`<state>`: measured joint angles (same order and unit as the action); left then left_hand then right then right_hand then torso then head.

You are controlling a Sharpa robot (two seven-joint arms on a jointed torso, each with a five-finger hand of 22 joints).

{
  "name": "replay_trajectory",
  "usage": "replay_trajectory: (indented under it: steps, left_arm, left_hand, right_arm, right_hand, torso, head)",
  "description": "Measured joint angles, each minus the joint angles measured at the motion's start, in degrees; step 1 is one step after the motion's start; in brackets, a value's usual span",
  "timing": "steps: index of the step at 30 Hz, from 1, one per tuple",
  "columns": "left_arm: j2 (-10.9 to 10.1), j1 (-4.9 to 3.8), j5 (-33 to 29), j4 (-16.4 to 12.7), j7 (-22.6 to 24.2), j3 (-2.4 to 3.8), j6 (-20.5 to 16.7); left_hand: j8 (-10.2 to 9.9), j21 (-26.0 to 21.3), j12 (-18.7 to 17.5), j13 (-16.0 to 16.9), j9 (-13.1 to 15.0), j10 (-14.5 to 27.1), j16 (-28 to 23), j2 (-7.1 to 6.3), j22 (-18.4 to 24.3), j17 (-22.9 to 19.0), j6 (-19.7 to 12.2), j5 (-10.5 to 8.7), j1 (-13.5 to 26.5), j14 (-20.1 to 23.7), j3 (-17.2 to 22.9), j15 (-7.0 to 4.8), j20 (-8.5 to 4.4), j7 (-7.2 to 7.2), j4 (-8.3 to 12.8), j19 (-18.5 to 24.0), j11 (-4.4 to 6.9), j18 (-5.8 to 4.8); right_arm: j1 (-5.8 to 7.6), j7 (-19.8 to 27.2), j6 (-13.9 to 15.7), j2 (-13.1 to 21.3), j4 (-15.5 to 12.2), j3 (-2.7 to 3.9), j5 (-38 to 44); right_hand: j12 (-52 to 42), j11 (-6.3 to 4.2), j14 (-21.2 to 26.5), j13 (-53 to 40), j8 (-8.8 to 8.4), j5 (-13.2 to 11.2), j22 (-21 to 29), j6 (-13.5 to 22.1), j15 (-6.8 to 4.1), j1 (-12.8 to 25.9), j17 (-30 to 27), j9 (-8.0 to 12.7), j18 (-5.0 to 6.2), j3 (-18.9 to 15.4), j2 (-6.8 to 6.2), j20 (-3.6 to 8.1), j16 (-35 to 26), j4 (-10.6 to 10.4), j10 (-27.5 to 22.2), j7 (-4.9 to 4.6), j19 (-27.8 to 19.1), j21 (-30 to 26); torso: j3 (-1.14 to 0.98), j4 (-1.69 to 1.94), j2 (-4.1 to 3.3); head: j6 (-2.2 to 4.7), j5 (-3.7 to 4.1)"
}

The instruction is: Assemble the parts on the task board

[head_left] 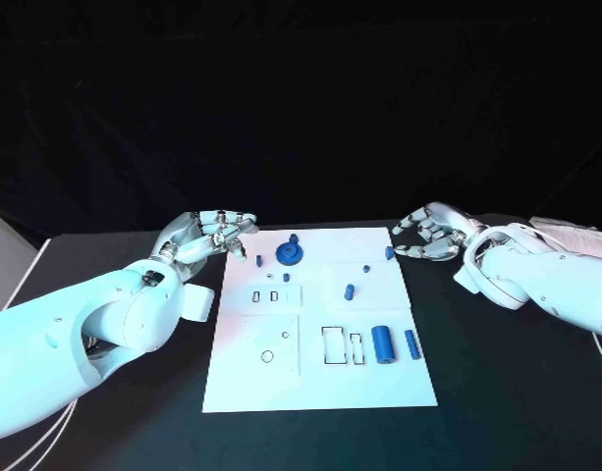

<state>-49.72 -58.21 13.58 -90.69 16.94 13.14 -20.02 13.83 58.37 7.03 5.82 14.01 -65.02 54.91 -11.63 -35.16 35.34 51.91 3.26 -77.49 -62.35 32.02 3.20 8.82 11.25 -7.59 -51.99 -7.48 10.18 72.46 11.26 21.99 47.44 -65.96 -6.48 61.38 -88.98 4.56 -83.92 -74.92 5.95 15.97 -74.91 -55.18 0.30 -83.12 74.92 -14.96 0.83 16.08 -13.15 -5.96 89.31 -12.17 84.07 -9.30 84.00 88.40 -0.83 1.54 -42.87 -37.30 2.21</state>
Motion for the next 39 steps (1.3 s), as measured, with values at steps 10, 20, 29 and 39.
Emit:
replay_trajectory:
  steps: [10, 20, 29, 39]
  left_arm:
    - [0.02, 0.05, 0.0, 0.14, -0.01, 0.01, 0.08]
    - [0.19, 0.07, 0.01, 0.27, -0.02, 0.01, 0.13]
    - [0.26, 0.08, 0.04, 0.34, -0.02, 0.01, 0.16]
    - [0.24, 0.08, 0.09, 0.41, -0.05, 0.0, 0.21]
  left_hand:
    - [0.0, 0.0, 0.0, 0.0, -0.01, 0.0, 0.0, 0.0, 0.0, 0.0, 0.0, 0.0, 0.0, 0.0, 0.0, 0.0, 0.0, 0.0, 0.0, 0.0, 0.0, 0.0]
    - [0.0, 0.0, 0.0, 0.05, -0.01, 0.0, 0.0, 0.0, 0.01, 0.0, 0.0, 0.0, 0.0, 0.0, 0.0, 0.0, 0.0, 0.0, 0.0, -0.01, 0.0, 0.0]
    - [0.0, 0.27, 0.0, 0.04, 0.06, 0.0, 0.0, 0.0, -0.11, -0.07, 0.0, 0.0, 0.0, 0.42, 0.16, 0.0, 0.2, 0.0, 0.16, 0.2, 0.0, 0.0]
    - [0.0, 0.26, 0.0, 0.04, 0.06, 0.0, 0.0, 0.0, -0.1, -0.07, 0.0, 0.0, 0.0, 0.42, 0.16, 0.0, 0.2, 0.0, 0.16, 0.2, 0.0, 0.0]
  right_arm:
    - [-0.9, -0.11, -2.11, -0.79, 2.01, -0.03, 0.75]
    - [-0.96, -0.64, -2.35, -2.04, 2.93, -0.01, 1.62]
    - [-1.15, -1.44, -2.33, -3.1, 4.06, -0.01, 2.16]
    - [-1.67, -2.16, -2.32, -3.64, 4.84, -0.02, 2.75]
  right_hand:
    - [0.0, 0.0, 0.0, 0.01, -0.23, 0.23, 0.01, 0.0, 0.0, 0.0, 0.0, 0.05, 0.0, 0.0, 0.0, 0.0, 0.0, 0.0, 0.0, 0.0, 0.0, 0.0]
    - [0.0, 0.0, 0.0, 0.01, -0.23, 0.22, 0.01, 0.0, 0.0, 0.0, -0.01, 0.06, 0.0, 0.0, 0.0, 0.0, 0.0, 0.0, 0.0, 0.0, 0.0, 0.0]
    - [0.0, -0.01, 0.0, 0.02, -0.23, 0.46, -0.04, 0.0, 0.0, 0.0, -0.01, 0.05, 0.0, -0.01, 0.0, 0.0, 0.0, 0.0, 0.0, 0.0, 0.0, 0.0]
    - [0.0, -0.01, 0.0, 0.02, -0.23, 0.67, -0.03, 0.0, 0.0, 0.02, -0.01, 0.05, 0.0, 0.15, 0.02, 0.0, 0.0, -0.16, -0.01, 0.0, 0.0, 0.0]
  torso:
    - [0.14, -0.07, 0.04]
    - [0.24, -0.01, 0.11]
    - [0.24, -0.01, 0.08]
    - [0.18, 0.02, 0.04]
  head:
    - [-0.46, -0.09]
    - [-0.7, -0.18]
    - [-0.76, -0.03]
    - [-1.02, -0.37]
